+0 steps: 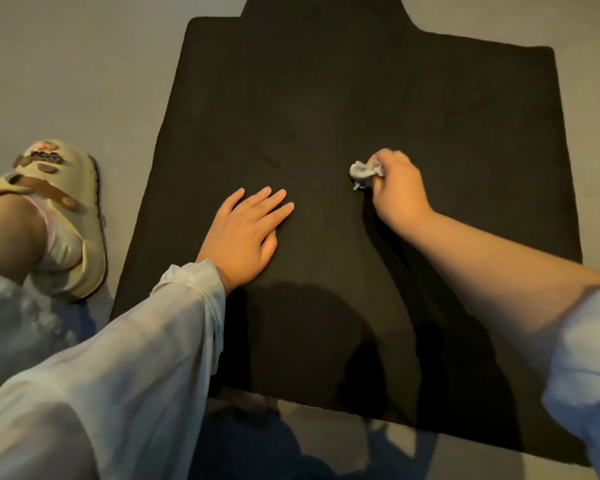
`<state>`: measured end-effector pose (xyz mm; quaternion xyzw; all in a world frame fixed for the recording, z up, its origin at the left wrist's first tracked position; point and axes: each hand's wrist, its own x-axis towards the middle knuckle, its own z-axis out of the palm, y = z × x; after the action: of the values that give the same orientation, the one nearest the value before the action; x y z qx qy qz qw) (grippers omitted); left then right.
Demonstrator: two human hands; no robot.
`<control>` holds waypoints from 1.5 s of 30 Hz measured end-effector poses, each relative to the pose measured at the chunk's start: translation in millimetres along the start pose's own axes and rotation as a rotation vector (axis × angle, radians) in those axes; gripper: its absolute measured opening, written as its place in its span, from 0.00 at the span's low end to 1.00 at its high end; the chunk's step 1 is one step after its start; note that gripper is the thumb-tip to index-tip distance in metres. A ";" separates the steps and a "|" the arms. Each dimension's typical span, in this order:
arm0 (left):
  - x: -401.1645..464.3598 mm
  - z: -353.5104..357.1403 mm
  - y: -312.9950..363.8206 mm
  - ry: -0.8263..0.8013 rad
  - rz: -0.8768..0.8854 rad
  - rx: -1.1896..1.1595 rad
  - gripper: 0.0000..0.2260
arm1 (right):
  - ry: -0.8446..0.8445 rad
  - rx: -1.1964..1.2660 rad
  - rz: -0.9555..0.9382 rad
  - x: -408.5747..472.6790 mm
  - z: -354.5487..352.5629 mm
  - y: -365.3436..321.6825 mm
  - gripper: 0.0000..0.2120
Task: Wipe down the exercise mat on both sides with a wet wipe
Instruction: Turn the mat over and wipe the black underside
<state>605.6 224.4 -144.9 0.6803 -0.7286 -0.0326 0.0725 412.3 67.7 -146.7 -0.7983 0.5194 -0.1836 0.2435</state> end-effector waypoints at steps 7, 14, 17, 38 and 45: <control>2.7 3.7 -3.9 0.021 0.006 -0.003 0.22 | -0.153 -0.004 -0.134 -71.4 20.0 -22.8 0.11; 0.1 5.7 -5.3 0.005 0.012 0.024 0.22 | -0.618 0.069 -0.409 -193.6 -2.4 -36.6 0.09; -1.1 6.4 -4.4 0.015 0.013 0.022 0.22 | -0.825 0.097 -0.481 -225.0 -10.1 -28.2 0.10; -1.7 10.4 -6.4 0.051 0.036 0.008 0.23 | -0.499 0.164 -0.232 -223.6 -6.3 -2.8 0.05; -1.1 11.0 -8.2 0.055 0.042 0.020 0.24 | -0.643 0.119 -0.324 -256.3 -46.0 1.2 0.09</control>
<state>612.1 224.3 -157.0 0.6660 -0.7409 -0.0053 0.0865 285.6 293.6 -120.3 -0.8715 0.2715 0.0105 0.4083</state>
